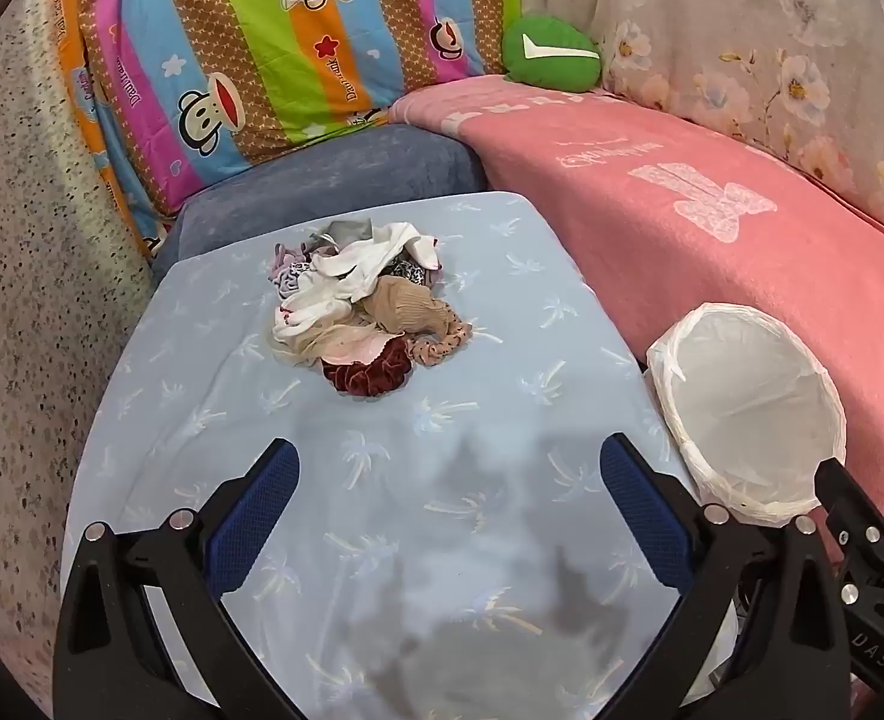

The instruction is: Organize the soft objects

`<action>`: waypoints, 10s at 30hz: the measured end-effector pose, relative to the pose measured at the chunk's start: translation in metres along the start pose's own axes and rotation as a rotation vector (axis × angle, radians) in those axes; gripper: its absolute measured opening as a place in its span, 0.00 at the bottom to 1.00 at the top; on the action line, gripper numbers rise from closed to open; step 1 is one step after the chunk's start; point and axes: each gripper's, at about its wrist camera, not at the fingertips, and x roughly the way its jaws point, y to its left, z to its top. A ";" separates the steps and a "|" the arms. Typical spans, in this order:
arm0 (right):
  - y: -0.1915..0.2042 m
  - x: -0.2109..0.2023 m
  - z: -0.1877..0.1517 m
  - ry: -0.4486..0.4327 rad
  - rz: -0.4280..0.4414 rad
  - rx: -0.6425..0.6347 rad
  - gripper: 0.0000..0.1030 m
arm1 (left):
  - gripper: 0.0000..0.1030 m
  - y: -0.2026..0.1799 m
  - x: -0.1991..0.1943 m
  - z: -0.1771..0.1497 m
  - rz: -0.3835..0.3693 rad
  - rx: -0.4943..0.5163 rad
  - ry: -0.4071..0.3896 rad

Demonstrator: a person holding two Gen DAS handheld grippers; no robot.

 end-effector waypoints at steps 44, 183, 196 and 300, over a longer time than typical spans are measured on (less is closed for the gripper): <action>-0.011 -0.001 0.002 -0.007 0.006 0.010 0.94 | 0.93 -0.008 -0.007 0.004 0.015 0.007 -0.033; 0.198 0.132 0.127 -0.039 0.234 -0.010 0.94 | 0.93 0.167 0.173 0.072 -0.139 -0.171 0.082; 0.248 0.206 0.152 0.114 0.394 0.034 0.60 | 0.53 0.175 0.204 0.071 -0.210 -0.154 0.122; -0.074 0.059 0.052 -0.062 0.140 0.353 0.25 | 0.56 -0.090 0.043 0.071 -0.510 0.178 -0.030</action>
